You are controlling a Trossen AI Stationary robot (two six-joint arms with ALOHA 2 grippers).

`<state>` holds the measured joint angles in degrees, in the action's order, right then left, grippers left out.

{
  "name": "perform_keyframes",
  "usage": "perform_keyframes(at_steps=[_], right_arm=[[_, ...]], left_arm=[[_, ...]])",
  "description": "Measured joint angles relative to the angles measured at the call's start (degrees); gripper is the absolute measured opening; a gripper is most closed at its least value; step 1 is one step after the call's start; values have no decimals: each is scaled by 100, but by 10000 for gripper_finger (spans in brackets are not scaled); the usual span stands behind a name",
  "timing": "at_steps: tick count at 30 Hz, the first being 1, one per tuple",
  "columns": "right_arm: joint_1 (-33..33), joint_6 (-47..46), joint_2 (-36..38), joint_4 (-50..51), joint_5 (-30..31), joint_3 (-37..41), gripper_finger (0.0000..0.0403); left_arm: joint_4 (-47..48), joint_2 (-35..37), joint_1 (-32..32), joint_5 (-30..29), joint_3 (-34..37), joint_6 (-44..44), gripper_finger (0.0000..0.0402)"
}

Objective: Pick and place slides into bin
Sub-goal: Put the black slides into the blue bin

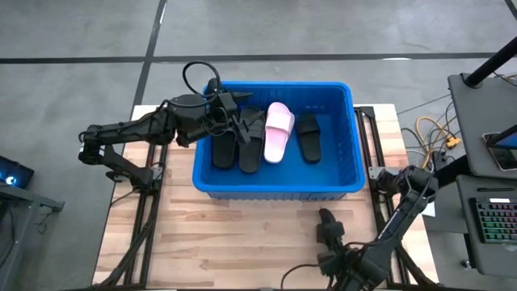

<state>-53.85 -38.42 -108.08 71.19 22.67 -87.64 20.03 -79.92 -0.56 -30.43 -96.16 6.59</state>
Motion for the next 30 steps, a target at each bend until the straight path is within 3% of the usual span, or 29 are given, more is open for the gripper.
perform_keyframes(at_steps=[5, 24, 27, 30], right_arm=[[31, 31, -159, 47, 435, 34, 226], [36, 199, -59, -184, 288, 1207, 225], [36, -27, -56, -233, 283, 1380, 209], [36, -217, -56, -261, 269, 1519, 157]], left_arm=[[0, 2, 0, 1, 0, 2, 251], [33, 2, 0, 2, 2, -4, 251], [33, 2, 0, 2, 2, -9, 251], [29, 4, 0, 1, 4, -11, 251]])
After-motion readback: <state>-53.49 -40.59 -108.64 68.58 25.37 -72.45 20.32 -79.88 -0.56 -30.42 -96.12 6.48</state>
